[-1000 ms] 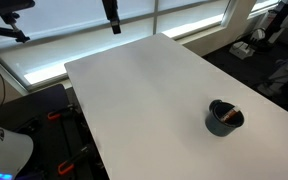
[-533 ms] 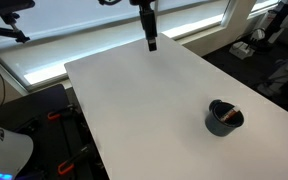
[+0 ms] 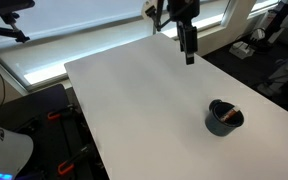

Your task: Take the marker out of the cup

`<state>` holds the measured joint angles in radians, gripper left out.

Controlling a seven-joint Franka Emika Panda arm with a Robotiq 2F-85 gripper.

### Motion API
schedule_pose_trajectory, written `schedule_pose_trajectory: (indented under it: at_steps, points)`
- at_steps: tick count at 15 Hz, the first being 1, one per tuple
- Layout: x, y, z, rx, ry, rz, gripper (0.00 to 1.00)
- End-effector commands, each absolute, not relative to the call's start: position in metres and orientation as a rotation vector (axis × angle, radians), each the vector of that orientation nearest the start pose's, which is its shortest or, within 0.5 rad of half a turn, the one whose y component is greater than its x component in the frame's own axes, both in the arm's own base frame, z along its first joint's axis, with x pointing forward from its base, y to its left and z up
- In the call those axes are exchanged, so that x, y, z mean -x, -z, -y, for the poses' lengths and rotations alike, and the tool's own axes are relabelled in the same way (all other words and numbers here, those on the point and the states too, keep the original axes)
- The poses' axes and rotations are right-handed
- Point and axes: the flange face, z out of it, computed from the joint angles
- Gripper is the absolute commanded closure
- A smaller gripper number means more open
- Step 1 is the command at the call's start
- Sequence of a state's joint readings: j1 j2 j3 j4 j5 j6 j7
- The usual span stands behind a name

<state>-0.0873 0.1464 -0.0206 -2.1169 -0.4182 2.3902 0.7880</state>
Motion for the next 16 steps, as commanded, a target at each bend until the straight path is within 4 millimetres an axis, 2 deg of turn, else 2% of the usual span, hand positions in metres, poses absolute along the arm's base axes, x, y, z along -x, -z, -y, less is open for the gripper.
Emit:
schedule_pose_trajectory:
  at_steps: [1, 3, 6, 8, 16]
  points:
    - [-0.58, -0.356, 0.075, 3.205, 0.378, -1.05, 0.0]
    - [-0.588, -0.353, 0.086, 3.194, 0.385, -1.095, 0.0]
    - [-0.593, -0.351, 0.081, 3.201, 0.405, -1.089, 0.0]
    - [-0.605, -0.346, 0.083, 3.223, 0.386, -1.074, 0.0]
    - [-0.66, -0.325, 0.127, 3.245, 0.357, -1.122, 0.0]
